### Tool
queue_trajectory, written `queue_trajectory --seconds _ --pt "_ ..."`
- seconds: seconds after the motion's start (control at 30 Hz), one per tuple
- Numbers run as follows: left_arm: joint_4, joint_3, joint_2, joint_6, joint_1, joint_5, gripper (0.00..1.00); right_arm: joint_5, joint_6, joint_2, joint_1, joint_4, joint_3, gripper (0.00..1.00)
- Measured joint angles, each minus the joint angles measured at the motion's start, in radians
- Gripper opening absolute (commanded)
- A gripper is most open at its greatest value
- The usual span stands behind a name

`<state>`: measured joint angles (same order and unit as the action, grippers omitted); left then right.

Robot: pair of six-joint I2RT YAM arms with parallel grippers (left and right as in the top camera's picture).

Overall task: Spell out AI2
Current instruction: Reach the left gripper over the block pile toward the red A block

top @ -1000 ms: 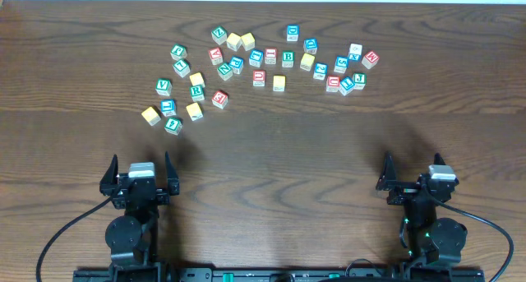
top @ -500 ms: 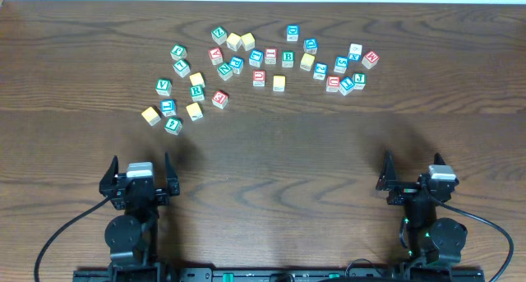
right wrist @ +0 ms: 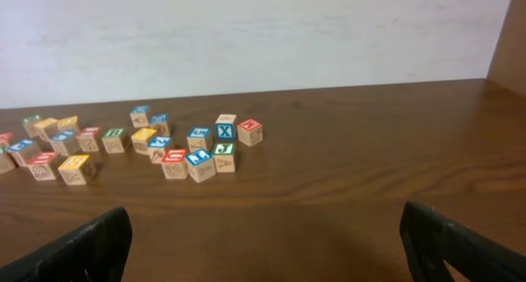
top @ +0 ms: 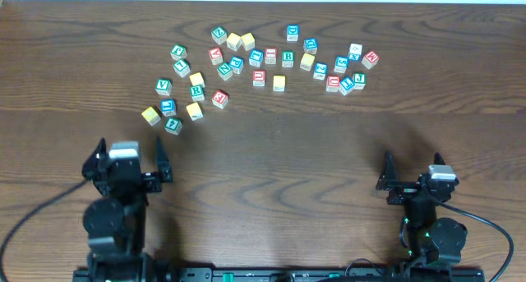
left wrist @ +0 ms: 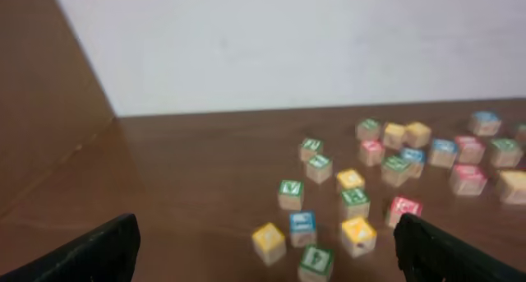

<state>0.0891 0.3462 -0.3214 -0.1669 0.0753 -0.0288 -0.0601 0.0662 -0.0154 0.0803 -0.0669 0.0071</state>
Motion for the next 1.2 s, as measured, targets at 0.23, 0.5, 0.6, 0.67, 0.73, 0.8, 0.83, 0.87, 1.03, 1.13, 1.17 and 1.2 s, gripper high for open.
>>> queue_trajectory --seconds 0.23,0.5,0.6,0.67,0.73,0.8,0.83,0.87,1.03,1.13,1.17,1.2 --pt "0.194 0.351 -0.372 0.039 0.0 -0.121 0.98 0.0 0.0 0.001 0.0 0.0 0.0 0.99" --pt "0.678 0.947 -0.867 0.067 -0.001 -0.159 0.97 0.0 0.0 0.001 0.0 0.0 0.0 0.99" --pt "0.848 1.192 -1.06 0.067 -0.001 -0.177 0.98 0.0 0.0 0.0 0.0 0.0 0.0 0.99" --pt "0.938 1.35 -1.186 0.068 -0.005 -0.196 0.98 0.0 0.0 0.001 0.0 -0.001 0.0 0.99" --pt "1.0 1.484 -1.293 0.07 -0.015 -0.211 0.98 0.0 0.0 0.001 0.0 0.0 0.0 0.99" --pt "1.023 1.592 -1.385 0.075 -0.034 -0.226 0.98 0.0 0.0 0.001 0.0 0.0 0.0 0.99" --pt "1.022 1.625 -1.418 0.079 -0.046 -0.237 0.97 0.0 0.0 0.001 0.0 -0.001 0.0 0.99" --pt "1.019 1.649 -1.447 0.085 -0.061 -0.248 0.97 0.0 0.0 0.001 0.0 -0.001 0.0 0.99" --pt "0.967 1.653 -1.493 0.104 -0.114 -0.29 0.98 0.0 0.0 0.001 0.0 -0.001 0.0 0.99" --pt "0.894 1.655 -1.516 0.134 -0.14 -0.297 0.82 0.0 0.0 0.001 0.0 0.0 0.0 0.99" --pt "0.871 1.659 -1.526 0.162 -0.148 -0.284 0.81 0.0 0.0 0.001 0.0 0.0 0.0 0.99" --pt "0.852 1.664 -1.538 0.194 -0.157 -0.264 0.81 0.0 0.0 0.001 0.0 0.0 0.0 0.99"
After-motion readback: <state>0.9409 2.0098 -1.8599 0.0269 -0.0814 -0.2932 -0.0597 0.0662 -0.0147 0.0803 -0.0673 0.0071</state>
